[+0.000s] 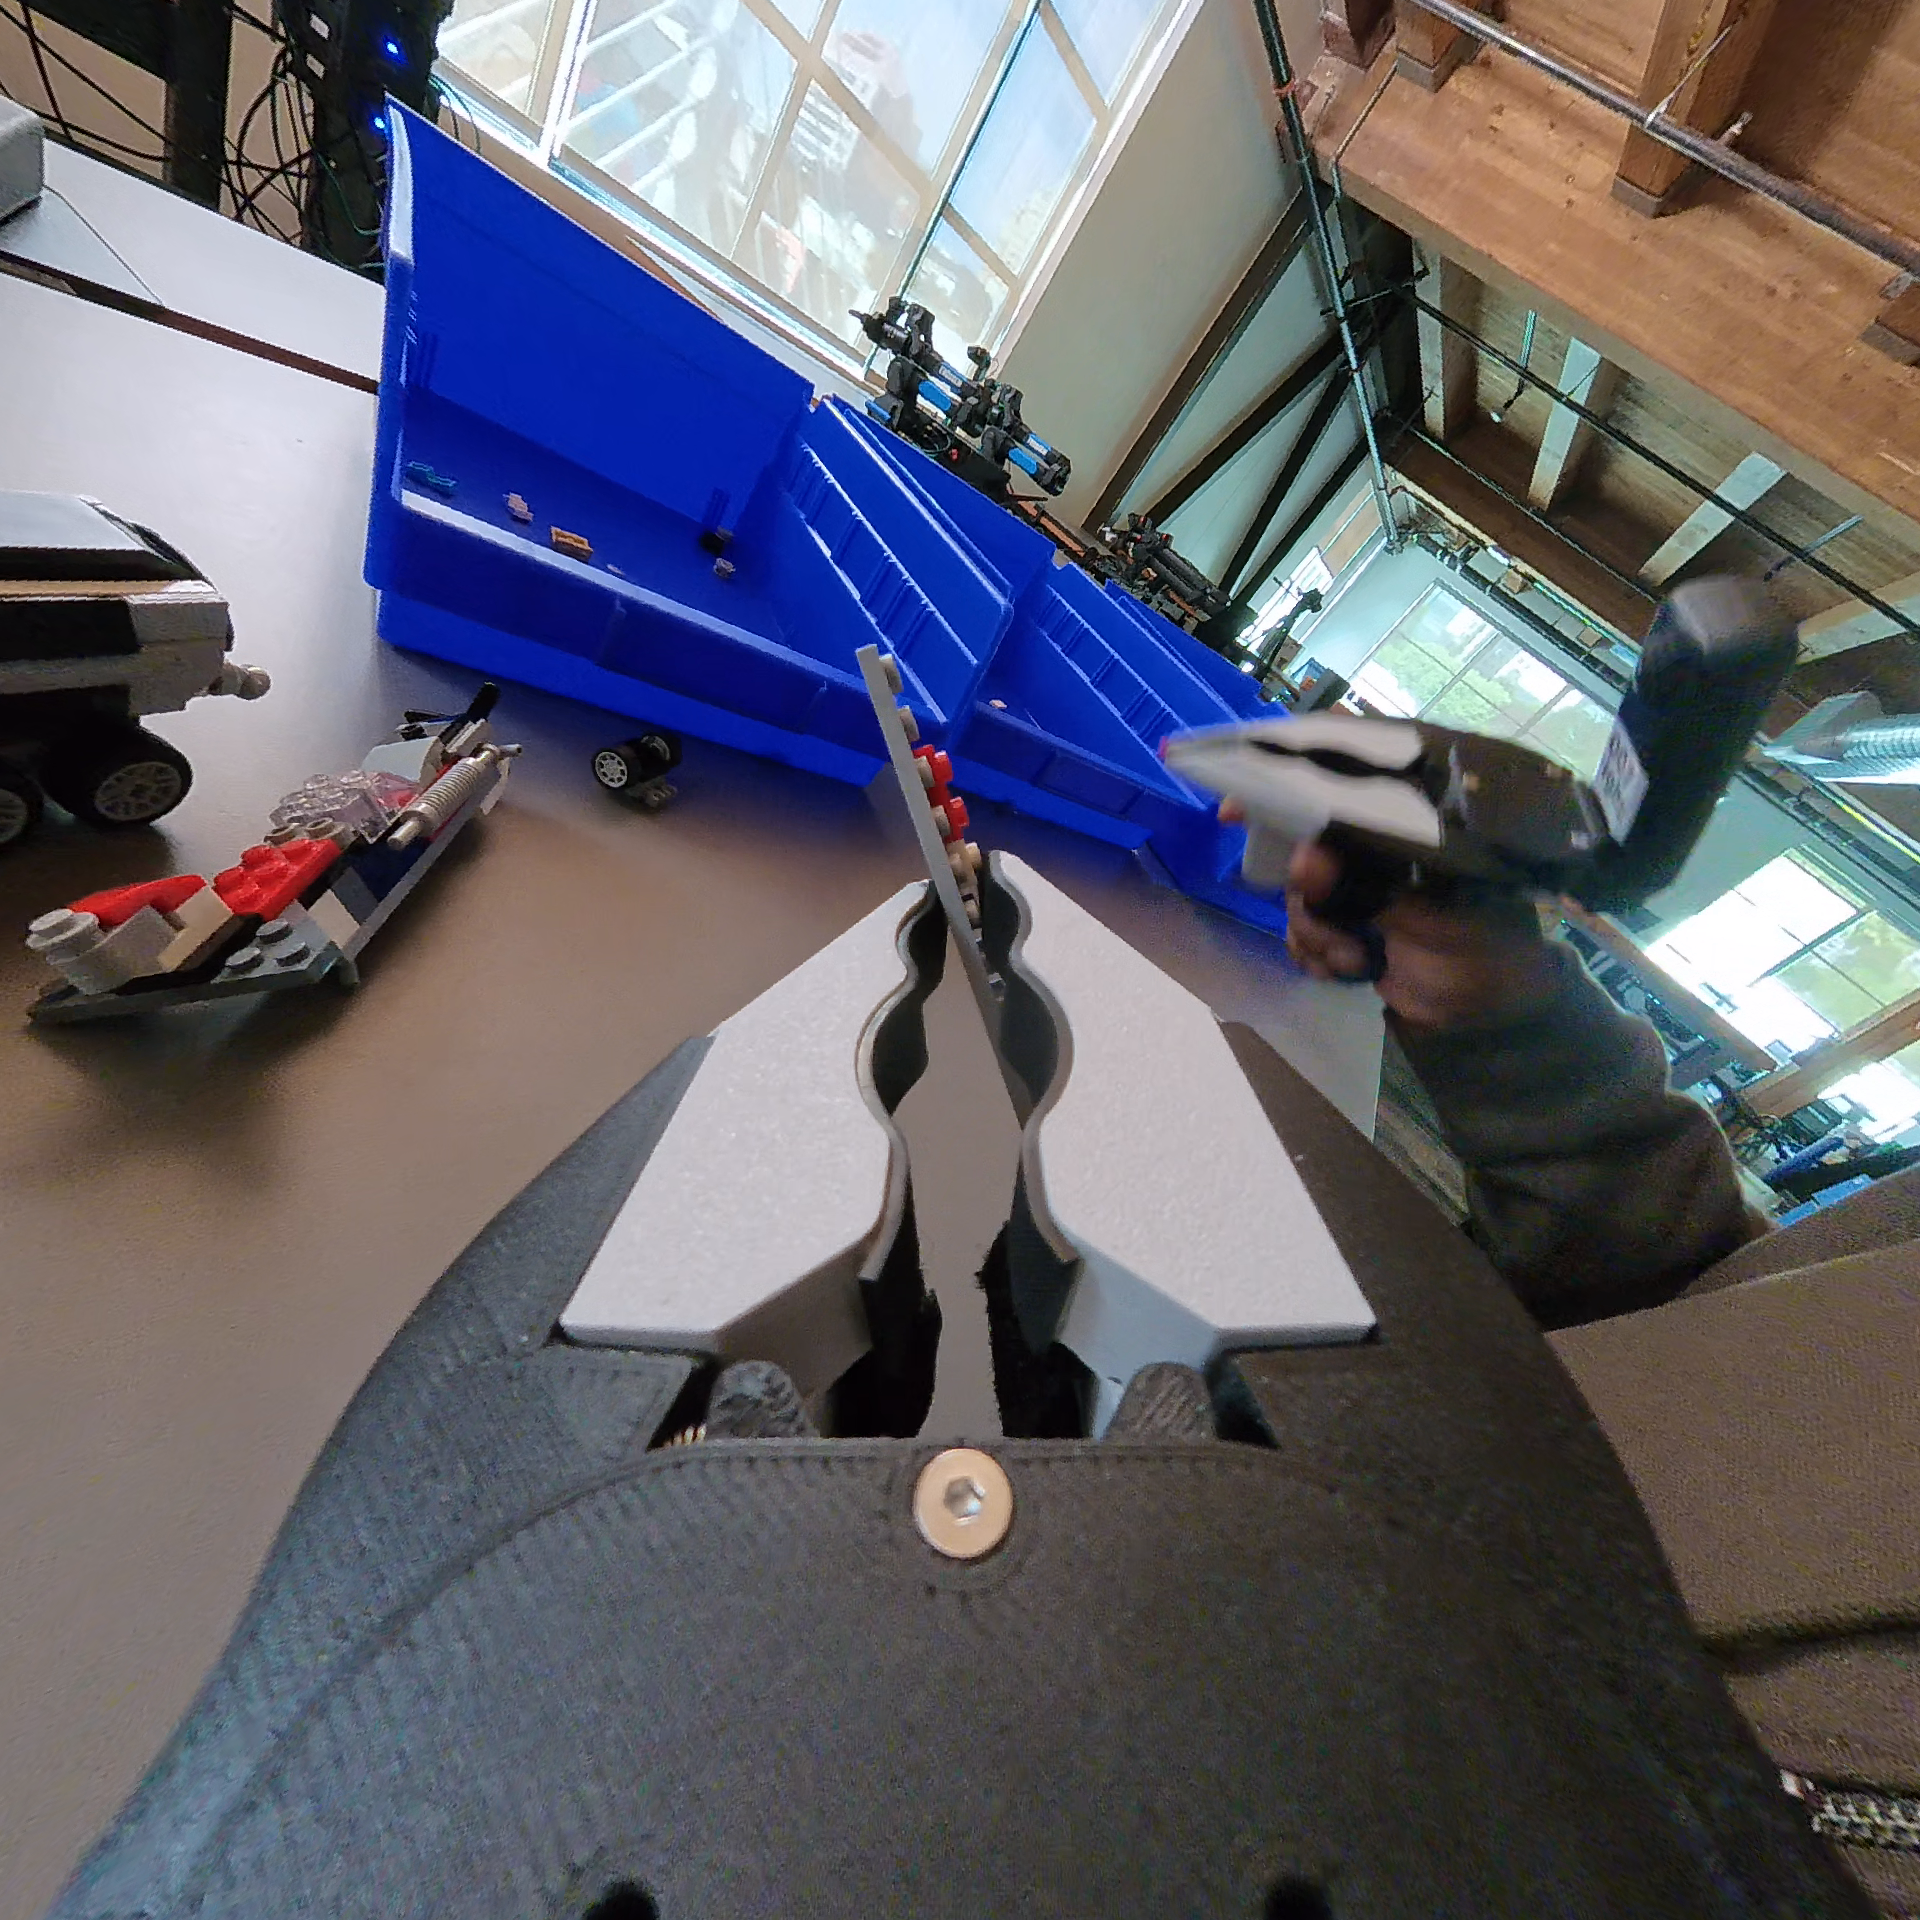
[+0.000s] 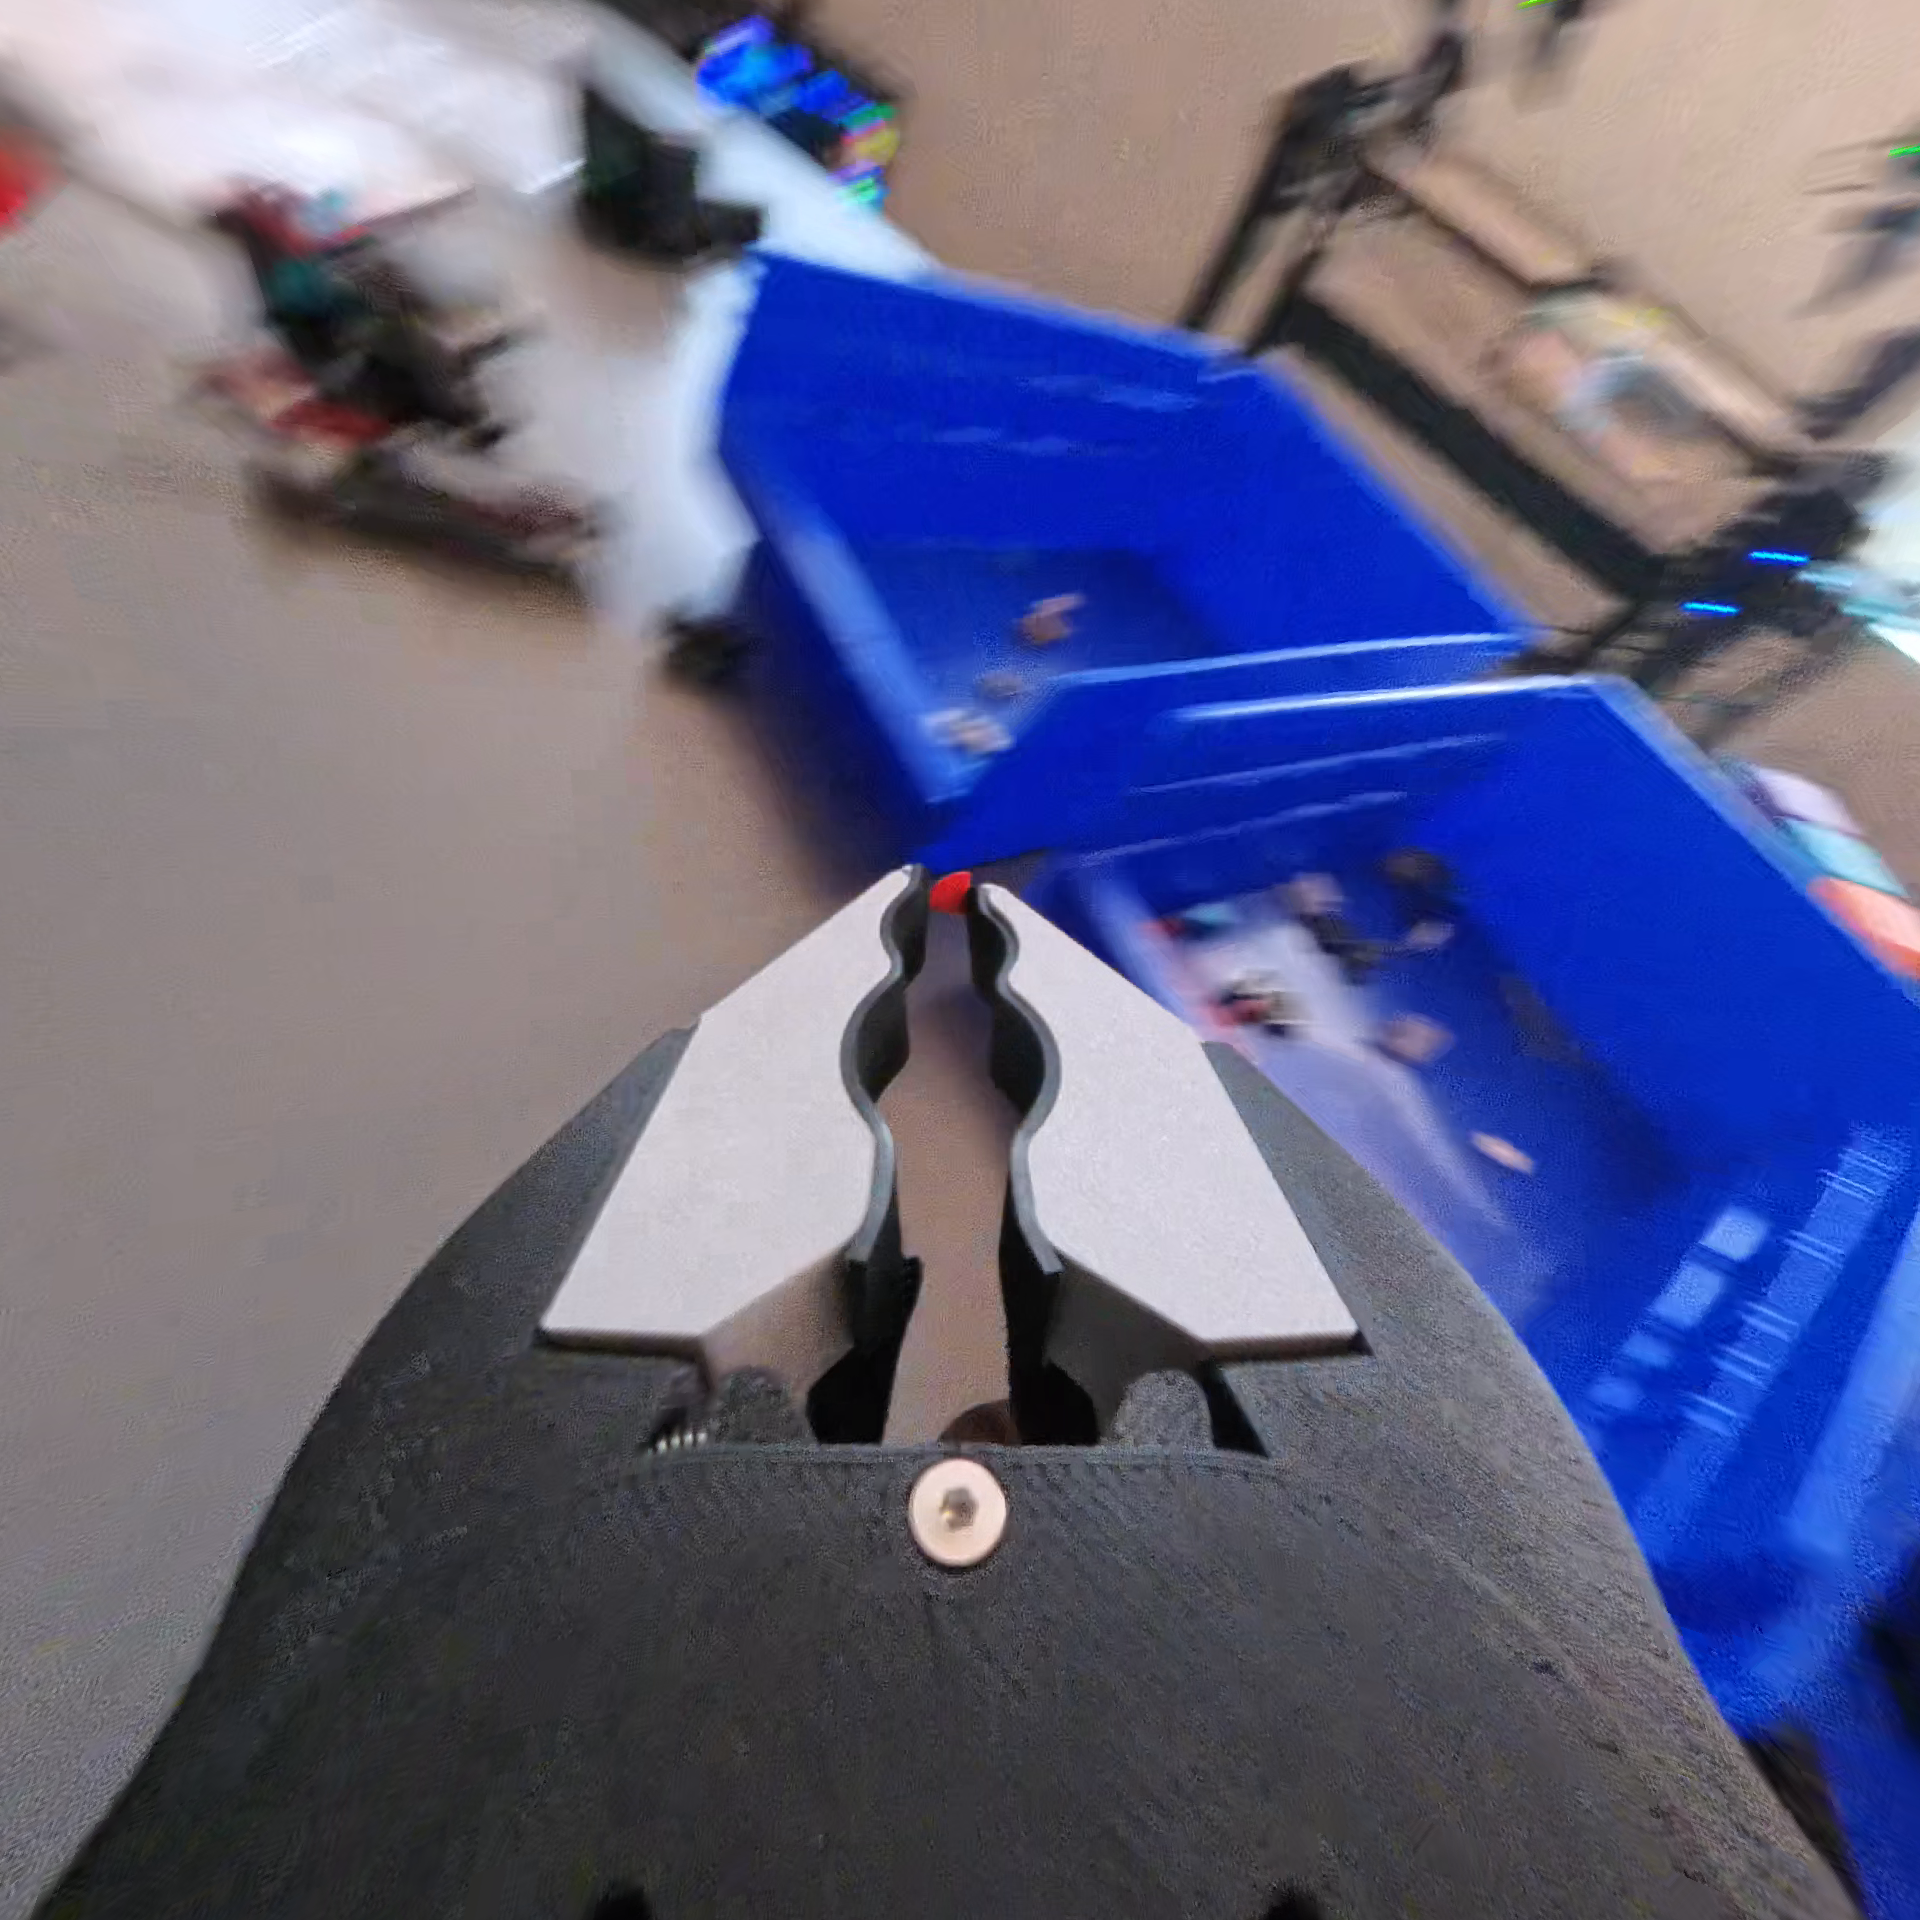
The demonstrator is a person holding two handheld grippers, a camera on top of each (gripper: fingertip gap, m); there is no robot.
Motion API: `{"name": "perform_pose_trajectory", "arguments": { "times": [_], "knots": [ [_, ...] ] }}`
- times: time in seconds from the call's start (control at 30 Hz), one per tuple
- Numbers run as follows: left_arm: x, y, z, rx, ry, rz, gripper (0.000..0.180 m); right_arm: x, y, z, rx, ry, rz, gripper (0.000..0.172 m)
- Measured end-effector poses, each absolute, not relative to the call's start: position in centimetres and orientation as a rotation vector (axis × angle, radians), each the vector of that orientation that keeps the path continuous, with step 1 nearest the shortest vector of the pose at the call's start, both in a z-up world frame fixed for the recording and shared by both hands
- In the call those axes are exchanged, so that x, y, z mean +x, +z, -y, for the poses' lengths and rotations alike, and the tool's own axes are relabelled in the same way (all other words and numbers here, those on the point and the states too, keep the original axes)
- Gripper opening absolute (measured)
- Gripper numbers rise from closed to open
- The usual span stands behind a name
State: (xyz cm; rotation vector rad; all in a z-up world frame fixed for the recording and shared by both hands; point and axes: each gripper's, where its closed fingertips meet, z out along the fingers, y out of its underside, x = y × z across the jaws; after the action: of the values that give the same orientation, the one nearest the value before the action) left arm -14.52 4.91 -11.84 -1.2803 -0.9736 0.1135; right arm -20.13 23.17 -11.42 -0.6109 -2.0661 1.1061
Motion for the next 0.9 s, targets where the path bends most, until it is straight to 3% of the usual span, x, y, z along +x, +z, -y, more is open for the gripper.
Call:
{"name": "perform_pose_trajectory", "arguments": {
  "times": [0.1,0.3,0.57,0.7,0.9],
  "knots": [
    [-14.5,-11.9,-5.0,-1.283,0.109,0.975,0.008,-25.6,-7.8,-28.8,-0.827,1.073,1.811,0.008],
    [-14.6,-11.9,-4.9,-1.278,0.112,0.981,0.008,-30.4,-8.4,-33.5,-1.012,0.881,1.687,0.019],
    [-14.7,-11.9,-4.9,-1.28,0.109,0.984,0.009,-29.1,-9.3,-33.9,-1.078,1.003,1.68,0.02],
    [-15.0,-11.8,-4.5,-1.249,0.12,1.002,0.008,-27.0,-9.5,-29.6,-0.999,1.242,1.758,0.022],
    [-15.7,-10.7,-3.9,-1.007,-0.039,1.059,0.008,-18.6,-12.3,-15.5,-0.786,1.718,2.11,0.021]
  ]
}}
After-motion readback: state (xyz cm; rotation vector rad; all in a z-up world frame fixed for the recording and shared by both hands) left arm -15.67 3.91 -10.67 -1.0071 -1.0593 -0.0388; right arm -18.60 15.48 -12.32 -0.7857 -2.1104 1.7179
